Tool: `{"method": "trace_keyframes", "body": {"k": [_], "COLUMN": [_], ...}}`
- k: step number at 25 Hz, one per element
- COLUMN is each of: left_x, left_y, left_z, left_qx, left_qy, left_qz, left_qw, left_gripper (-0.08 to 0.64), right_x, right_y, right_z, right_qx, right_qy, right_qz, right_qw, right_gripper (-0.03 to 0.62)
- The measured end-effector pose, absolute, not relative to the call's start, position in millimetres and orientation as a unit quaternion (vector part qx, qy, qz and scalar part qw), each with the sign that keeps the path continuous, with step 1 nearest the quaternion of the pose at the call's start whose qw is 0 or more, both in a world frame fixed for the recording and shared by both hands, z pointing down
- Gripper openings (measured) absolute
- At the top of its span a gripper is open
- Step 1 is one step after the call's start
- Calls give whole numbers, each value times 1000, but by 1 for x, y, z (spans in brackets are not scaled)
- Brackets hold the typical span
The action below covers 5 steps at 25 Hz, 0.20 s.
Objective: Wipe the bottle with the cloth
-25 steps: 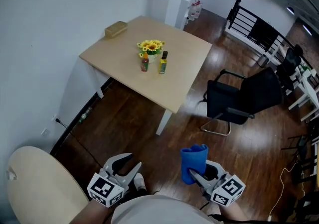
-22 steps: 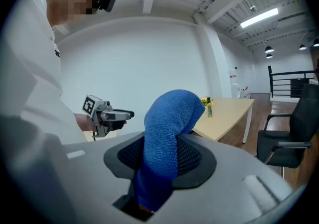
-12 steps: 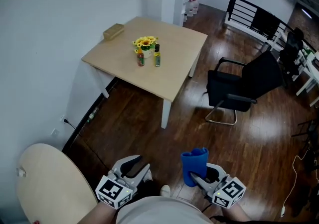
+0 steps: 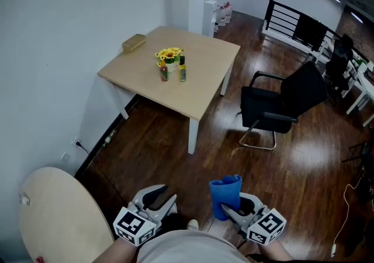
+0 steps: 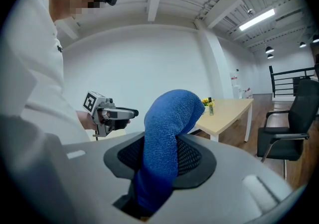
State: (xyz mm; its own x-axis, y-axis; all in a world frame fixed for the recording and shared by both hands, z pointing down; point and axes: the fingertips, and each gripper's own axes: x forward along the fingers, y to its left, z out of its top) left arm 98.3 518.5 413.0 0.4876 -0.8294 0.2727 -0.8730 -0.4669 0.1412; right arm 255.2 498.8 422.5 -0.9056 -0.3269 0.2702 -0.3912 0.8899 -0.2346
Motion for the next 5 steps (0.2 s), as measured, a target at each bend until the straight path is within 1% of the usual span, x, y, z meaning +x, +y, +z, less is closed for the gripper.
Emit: {"method": "trace_keyframes", "body": {"k": [5], "left_x": [104], "left_y": [523], "left_z": [417], "left_qx": [856], "left_qy": [-492], "left_qz": [83], "left_qw": [135], "left_gripper": [143], "right_x": [260], "right_y": [510], "right_z": [424], "right_qx": [187], "right_qy": [-965], "right_qz": [143], "right_qw": [115], "right_gripper": [152]}}
